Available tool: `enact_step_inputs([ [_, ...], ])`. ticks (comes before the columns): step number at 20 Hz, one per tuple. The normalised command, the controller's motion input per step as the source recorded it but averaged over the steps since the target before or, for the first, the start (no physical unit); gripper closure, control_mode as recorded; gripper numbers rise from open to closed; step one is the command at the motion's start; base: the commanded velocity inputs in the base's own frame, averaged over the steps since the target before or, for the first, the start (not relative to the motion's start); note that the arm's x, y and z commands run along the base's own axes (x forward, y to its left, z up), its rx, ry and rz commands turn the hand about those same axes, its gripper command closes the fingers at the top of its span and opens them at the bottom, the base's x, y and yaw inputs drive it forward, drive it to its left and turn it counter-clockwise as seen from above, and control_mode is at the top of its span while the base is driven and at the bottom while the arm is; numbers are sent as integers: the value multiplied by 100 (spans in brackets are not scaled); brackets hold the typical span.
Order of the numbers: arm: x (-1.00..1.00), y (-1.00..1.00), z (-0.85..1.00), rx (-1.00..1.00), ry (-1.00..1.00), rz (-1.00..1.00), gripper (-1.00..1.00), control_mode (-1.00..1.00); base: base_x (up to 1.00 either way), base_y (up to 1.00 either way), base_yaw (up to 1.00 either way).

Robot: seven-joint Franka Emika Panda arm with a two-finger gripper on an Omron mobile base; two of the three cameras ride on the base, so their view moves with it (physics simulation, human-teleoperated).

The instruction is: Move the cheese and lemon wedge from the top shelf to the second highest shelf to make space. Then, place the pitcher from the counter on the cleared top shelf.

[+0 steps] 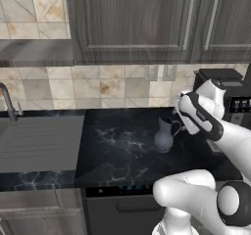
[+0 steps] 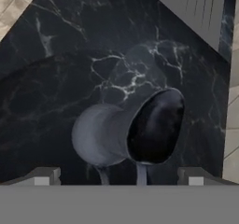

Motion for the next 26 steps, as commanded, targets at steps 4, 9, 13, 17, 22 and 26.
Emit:
enact_step_inputs([
  [4, 28, 0, -17, 0, 0, 0, -100, -100, 0, 0, 0],
  [9, 30, 0, -19, 0, 0, 0, -100, -100, 0, 0, 0],
  [13, 31, 0, -21, 0, 0, 0, -100, -100, 0, 0, 0],
  [17, 32, 0, -20, 0, 0, 0, -100, -100, 0, 0, 0],
  [22, 31, 0, -20, 0, 0, 0, -100, -100, 0, 0, 0],
  [26, 29, 0, -20, 0, 0, 0, -100, -100, 0, 0, 0],
])
